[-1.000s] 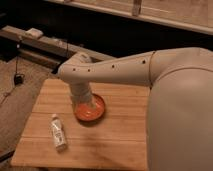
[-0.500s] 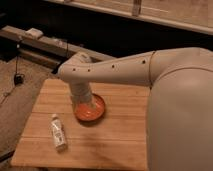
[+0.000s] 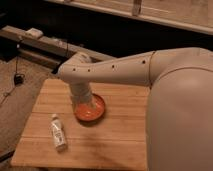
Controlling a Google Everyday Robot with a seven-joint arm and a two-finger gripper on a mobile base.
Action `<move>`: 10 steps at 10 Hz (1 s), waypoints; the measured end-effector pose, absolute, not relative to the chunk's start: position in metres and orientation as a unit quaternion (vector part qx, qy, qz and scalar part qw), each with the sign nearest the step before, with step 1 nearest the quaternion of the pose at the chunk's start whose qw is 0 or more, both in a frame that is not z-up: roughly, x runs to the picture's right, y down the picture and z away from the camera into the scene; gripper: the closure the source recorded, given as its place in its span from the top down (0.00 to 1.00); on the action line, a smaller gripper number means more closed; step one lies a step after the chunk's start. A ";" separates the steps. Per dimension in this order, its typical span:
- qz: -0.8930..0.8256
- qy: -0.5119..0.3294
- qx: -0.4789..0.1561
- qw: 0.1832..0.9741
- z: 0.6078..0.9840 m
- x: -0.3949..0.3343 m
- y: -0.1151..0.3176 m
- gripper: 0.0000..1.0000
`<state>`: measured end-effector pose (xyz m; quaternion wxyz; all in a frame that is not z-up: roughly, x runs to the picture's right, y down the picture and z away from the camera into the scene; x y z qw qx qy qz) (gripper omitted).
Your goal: Place the bottle in the ceramic bowl
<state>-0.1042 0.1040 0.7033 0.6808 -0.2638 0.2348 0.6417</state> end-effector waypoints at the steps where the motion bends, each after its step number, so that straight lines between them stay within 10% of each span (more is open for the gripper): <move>1: 0.642 0.235 -0.264 0.681 0.703 -0.104 0.104 0.65; 10: 0.584 0.221 -0.261 0.736 0.684 -0.140 0.126 0.65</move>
